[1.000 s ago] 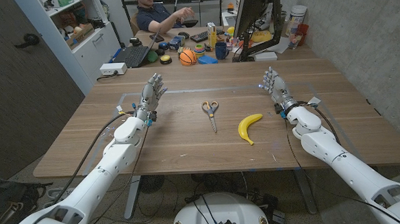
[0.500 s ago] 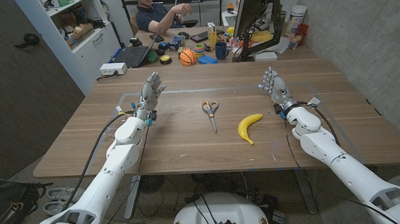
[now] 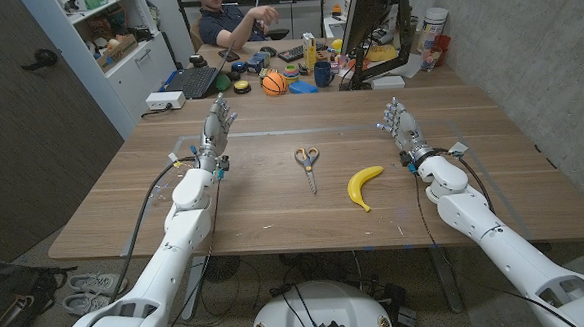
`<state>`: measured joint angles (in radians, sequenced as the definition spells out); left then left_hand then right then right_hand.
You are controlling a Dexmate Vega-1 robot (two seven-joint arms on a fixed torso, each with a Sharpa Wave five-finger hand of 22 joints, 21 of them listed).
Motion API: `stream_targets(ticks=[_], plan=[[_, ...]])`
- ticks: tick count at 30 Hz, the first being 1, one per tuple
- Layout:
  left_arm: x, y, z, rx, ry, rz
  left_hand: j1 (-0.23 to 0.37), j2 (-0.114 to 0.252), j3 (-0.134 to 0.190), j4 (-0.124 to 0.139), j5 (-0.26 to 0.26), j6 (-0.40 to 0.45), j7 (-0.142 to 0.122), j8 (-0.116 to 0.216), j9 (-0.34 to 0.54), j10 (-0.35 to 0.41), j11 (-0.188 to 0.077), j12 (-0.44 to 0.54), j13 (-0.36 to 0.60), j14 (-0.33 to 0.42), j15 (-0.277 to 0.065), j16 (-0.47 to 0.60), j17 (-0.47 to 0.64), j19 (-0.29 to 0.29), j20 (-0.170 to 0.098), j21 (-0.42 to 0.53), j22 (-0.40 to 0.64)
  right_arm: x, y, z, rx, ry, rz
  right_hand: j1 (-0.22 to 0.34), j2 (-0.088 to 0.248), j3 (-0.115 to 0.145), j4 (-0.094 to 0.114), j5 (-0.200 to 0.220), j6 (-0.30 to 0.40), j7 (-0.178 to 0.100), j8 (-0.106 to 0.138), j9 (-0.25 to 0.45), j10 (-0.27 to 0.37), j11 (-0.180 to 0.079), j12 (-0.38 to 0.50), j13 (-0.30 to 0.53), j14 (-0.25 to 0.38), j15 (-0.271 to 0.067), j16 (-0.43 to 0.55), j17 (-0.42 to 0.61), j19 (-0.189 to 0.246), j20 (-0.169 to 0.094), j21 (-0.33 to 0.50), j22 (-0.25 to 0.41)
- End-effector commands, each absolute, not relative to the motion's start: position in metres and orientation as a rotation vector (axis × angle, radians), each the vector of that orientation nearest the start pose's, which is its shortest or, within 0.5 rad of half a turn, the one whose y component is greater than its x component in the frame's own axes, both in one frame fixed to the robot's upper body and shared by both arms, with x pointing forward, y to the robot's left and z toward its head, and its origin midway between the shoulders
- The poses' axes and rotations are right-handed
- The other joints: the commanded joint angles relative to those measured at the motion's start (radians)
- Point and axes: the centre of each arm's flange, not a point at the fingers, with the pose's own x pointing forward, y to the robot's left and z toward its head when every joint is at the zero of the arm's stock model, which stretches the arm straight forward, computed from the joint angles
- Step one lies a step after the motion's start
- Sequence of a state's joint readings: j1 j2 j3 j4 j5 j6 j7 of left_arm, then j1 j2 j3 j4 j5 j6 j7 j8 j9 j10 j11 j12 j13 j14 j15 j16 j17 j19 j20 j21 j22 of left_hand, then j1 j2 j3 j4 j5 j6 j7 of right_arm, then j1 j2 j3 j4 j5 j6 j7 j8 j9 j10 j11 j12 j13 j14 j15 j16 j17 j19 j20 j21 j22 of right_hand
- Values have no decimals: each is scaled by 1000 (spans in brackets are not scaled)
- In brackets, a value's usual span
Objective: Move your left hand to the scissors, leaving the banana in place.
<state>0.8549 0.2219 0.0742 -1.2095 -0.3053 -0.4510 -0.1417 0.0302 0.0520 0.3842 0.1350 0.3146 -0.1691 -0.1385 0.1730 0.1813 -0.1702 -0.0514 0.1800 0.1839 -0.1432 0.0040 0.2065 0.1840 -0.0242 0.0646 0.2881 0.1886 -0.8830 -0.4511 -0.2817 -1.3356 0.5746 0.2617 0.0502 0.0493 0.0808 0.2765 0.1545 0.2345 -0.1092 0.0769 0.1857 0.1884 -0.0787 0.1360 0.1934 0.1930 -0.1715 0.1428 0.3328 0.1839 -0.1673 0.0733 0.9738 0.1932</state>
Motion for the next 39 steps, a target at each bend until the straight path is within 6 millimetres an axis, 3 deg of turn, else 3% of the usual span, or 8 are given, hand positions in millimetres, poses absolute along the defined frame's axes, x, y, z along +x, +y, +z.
stream_targets(ticks=[1,10,20,31,39], plan=[[637,277,11,62,-905,-64,0,-24,-14,-4,-1,-54,-21,-1,2,-54,-13,-6,3,-24,-1,-5,2,-18,0,-12,2,648,-292,-31,55,-605,196,-1,32,5,0,2,-8,1,7,4,-1,5,4,4,-52,2,1,3,-128,2,2,3],[624,267,30,156,-995,9,3,-44,-29,-11,1,-87,-33,-3,1,-85,-12,-8,2,-49,-3,-11,1,-37,4,-27,2,649,-296,-32,57,-607,198,-2,31,3,0,2,-8,2,7,4,0,6,4,4,-52,2,0,4,-128,2,2,3],[613,255,50,279,-1086,78,12,-77,-52,-26,6,-104,-78,7,1,-113,-35,-3,1,-80,-35,-13,1,-48,3,-43,2,652,-297,-34,59,-606,208,-3,30,1,1,2,-9,2,6,4,0,5,3,4,-52,2,-1,4,-129,1,1,3],[604,242,68,391,-1196,125,22,-91,-64,-36,9,-110,-82,8,1,-134,-57,-4,0,-105,-33,-14,1,-69,-7,-59,1,652,-300,-35,63,-606,210,-5,29,-1,3,2,-10,6,6,4,1,5,4,4,-51,1,-2,5,-129,3,0,3],[595,233,86,585,-1286,157,55,-123,-81,-66,12,-152,-82,4,0,-184,-64,-9,0,-147,-36,-17,1,-89,-13,-76,1,652,-299,-35,72,-612,213,-8,27,-5,4,1,-9,8,7,4,1,5,4,4,-51,1,-3,5,-130,3,-1,3]])
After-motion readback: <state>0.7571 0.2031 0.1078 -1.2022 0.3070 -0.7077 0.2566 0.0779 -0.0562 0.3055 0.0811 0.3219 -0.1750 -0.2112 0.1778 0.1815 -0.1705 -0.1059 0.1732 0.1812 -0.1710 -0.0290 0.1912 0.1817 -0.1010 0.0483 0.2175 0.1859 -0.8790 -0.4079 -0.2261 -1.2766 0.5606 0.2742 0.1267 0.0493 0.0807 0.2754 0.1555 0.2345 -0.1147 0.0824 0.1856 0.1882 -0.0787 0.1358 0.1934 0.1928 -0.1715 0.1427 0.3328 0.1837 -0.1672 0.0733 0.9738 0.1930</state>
